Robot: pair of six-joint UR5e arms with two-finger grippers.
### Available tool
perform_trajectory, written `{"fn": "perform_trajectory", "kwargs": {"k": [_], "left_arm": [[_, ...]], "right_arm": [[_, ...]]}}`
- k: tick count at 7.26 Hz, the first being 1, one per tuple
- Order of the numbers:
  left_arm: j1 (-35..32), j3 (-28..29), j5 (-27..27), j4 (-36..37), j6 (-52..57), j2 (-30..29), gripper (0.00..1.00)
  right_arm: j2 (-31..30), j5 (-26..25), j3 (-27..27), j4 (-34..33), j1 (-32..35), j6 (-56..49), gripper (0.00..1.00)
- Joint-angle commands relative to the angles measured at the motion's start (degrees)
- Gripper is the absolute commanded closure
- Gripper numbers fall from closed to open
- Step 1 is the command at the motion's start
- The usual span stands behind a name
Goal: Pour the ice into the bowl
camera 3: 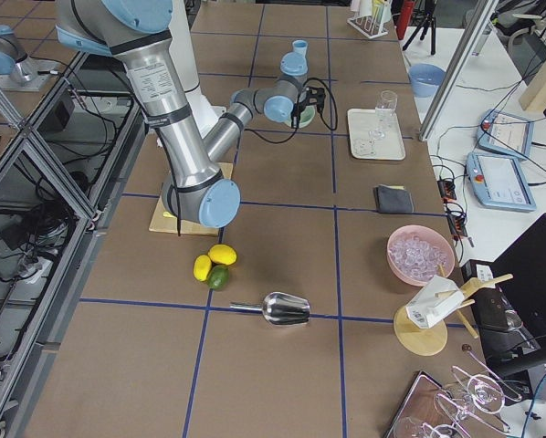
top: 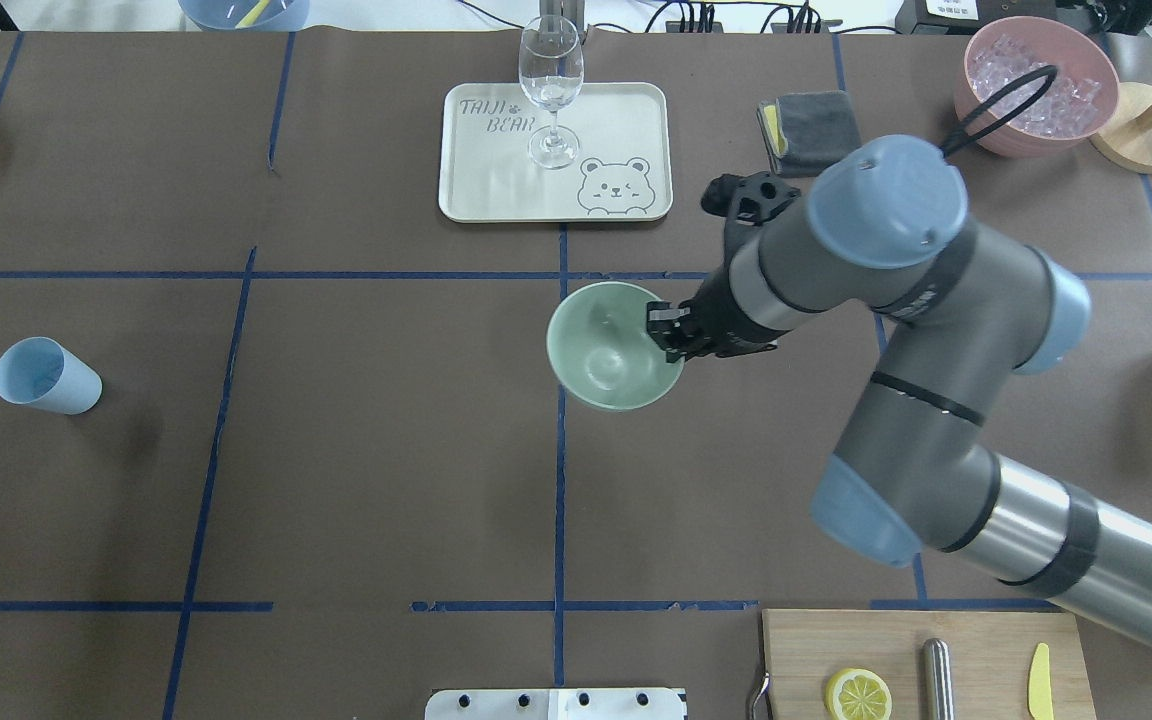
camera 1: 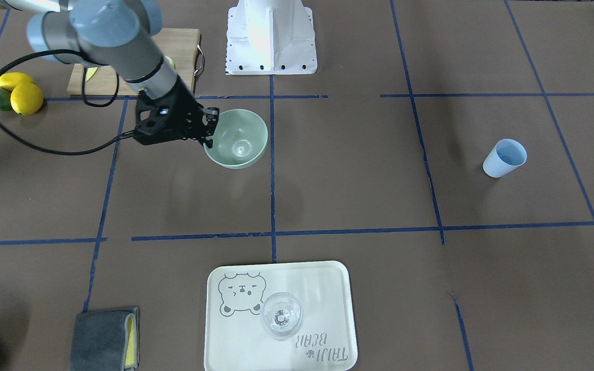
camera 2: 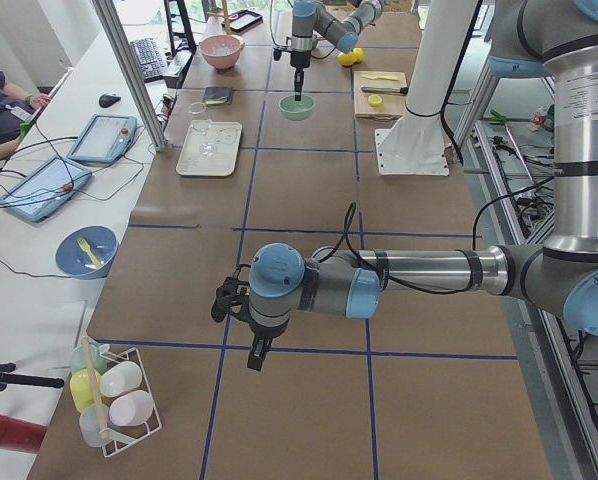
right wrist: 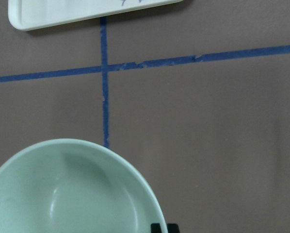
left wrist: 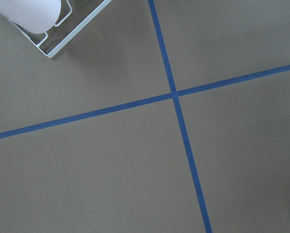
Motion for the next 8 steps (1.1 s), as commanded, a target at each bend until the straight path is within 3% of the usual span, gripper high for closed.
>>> {"fn": "perform_trajectory", "kwargs": {"k": [1,5,7,8], "left_arm": [[0.0,0.0,0.0,-0.02,0.0,0.31,0.0],[0.0,0.0,0.0,0.07,0.0,0.49,0.0],[0.09,0.0,0.0,0.07,0.0,0.49,0.0],[0.0,0.0,0.0,0.07,0.0,0.49,0.0]], "right_arm": [[11.92,-6.49,-9.93,-4.97,-6.14,7.26,1.0],[21.26,-9.58,-26.14,0.48,-8.36,8.44,1.0],[21.37,-9.76,-27.4,0.66,-8.71,8.17,1.0],[21.28,-10.46,-27.4,0.57,-8.62,8.08,0.86]]}}
